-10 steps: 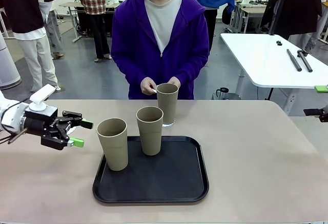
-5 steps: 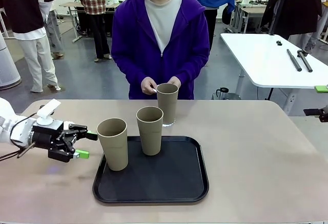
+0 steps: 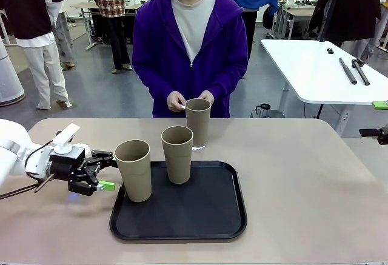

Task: Place coasters on the table and set cups on them.
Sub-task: Take one Reusable plastic cup from the Flat Tray and place it on a coaster set by the human.

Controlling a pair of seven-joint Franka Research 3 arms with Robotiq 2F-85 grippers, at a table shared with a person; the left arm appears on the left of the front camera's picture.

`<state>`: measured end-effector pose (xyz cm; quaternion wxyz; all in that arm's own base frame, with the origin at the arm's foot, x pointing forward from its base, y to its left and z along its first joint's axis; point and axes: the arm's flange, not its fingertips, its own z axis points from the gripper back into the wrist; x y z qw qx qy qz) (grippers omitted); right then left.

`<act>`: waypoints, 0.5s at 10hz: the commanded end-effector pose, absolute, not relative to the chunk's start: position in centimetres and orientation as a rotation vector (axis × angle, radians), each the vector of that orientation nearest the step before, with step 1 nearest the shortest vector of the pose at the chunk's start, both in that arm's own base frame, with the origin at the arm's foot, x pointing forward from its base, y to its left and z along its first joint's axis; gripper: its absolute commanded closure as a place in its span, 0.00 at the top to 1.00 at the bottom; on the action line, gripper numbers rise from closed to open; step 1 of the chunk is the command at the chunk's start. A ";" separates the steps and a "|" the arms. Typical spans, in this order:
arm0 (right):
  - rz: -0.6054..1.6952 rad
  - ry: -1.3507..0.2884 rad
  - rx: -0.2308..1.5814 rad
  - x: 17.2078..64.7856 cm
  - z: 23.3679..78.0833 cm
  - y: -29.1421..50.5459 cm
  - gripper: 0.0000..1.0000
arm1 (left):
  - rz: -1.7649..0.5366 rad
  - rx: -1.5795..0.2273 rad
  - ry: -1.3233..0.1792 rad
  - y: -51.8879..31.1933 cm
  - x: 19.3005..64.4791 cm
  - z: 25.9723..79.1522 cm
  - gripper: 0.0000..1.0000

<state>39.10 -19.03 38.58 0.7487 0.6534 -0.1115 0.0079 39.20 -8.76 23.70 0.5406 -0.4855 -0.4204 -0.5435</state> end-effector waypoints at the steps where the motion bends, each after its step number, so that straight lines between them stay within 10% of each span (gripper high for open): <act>1: 0.020 -0.243 1.431 39.2 38.6 -19.1 1.00 | -1.320 -1.150 -1.059 -10.0 39.3 22.8 1.00; 5: 0.020 -0.243 1.431 39.2 38.6 -19.1 1.00 | -1.323 -1.156 -1.066 -11.4 40.4 22.4 1.00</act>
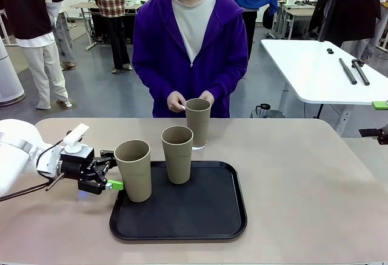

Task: Place coasters on the table and set cups on them.
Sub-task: Take one Reusable plastic cup from the Flat Tray and place it on a coaster set by the human.

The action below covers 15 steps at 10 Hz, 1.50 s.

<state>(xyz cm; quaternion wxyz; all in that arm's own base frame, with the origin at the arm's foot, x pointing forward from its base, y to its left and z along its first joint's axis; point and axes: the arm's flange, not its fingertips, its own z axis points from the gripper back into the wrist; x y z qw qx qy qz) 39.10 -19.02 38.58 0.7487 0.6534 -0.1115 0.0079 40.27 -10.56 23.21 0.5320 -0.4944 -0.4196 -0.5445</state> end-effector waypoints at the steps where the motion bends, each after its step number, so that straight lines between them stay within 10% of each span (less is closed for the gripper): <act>1: 0.020 -0.243 1.431 39.2 38.6 -19.1 1.00 | -1.327 -1.163 -1.066 -11.9 40.6 22.3 1.00; 8: 0.020 -0.243 1.431 39.2 38.6 -19.1 1.00 | -1.362 -1.217 -1.086 -14.6 39.7 21.8 1.00; 9: 0.020 -0.243 1.431 39.2 38.6 -19.1 1.00 | -1.373 -1.230 -1.099 -14.4 39.6 22.1 0.40; 10: 0.020 -0.243 1.431 39.2 38.6 -19.1 1.00 | -1.365 -1.232 -1.106 -14.2 39.6 22.4 0.40; 11: 0.020 -0.243 1.431 39.2 38.6 -19.1 1.00 | -1.371 -1.231 -1.108 -13.9 39.7 22.9 0.00; 12: 0.020 -0.243 1.431 39.2 38.6 -19.1 1.00 | -1.370 -1.231 -1.108 -13.7 39.6 24.0 0.36; 13: 0.020 -0.243 1.431 39.2 38.6 -19.1 1.00 | -1.371 -1.221 -1.102 -13.7 39.3 26.5 0.00; 15: 0.020 -0.243 1.431 39.2 38.6 -19.1 1.00 | -1.335 -1.136 -1.070 -13.9 38.6 34.0 0.00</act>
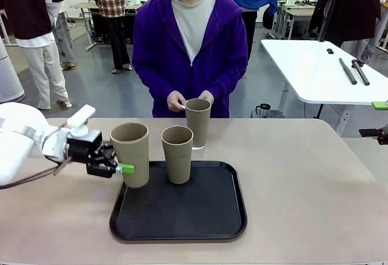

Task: Place coasters on the table and set cups on them.
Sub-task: Take one Reusable plastic cup from the Flat Tray and place it on a coaster set by the human.

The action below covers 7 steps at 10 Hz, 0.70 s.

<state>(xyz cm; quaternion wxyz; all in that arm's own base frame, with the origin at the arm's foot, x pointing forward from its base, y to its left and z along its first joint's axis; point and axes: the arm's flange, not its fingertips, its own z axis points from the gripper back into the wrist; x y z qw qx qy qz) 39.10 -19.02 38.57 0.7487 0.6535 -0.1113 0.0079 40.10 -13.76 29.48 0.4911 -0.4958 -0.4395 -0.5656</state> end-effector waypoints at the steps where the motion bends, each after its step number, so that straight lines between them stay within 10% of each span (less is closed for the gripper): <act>1: 0.020 -0.243 1.431 39.2 38.6 -19.1 1.00 | -1.284 -1.087 -1.027 -14.4 38.7 37.9 0.00; 7: 0.020 -0.243 1.431 39.2 38.6 -19.1 1.00 | -1.299 -1.080 -1.045 -14.5 38.8 44.4 0.00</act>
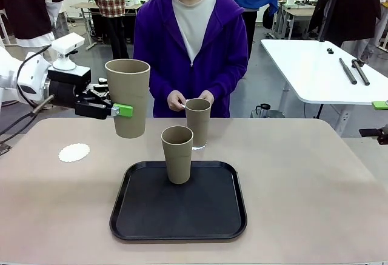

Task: Place coasters on the table and set cups on them.
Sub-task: Take one Reusable plastic cup from the Flat Tray and place it on a coaster set by the human.

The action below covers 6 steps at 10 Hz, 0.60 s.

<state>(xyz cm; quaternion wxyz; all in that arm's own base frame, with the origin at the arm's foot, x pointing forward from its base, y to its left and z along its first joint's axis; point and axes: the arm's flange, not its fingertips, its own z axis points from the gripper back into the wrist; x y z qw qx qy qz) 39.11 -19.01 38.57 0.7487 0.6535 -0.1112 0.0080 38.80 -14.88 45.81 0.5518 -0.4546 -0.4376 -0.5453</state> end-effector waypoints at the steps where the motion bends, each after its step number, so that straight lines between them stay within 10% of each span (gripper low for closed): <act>1: 0.020 -0.243 1.431 39.2 38.6 -19.1 1.00 | -1.299 -1.080 -1.045 -14.5 38.8 44.4 0.00; 2: 0.020 -0.243 1.431 39.2 38.6 -19.1 1.00 | -1.290 -1.075 -1.035 -14.9 38.8 45.8 0.85; 6: 0.020 -0.243 1.431 39.2 38.6 -19.1 1.00 | -1.180 -0.871 -1.250 -1.3 48.2 43.7 0.85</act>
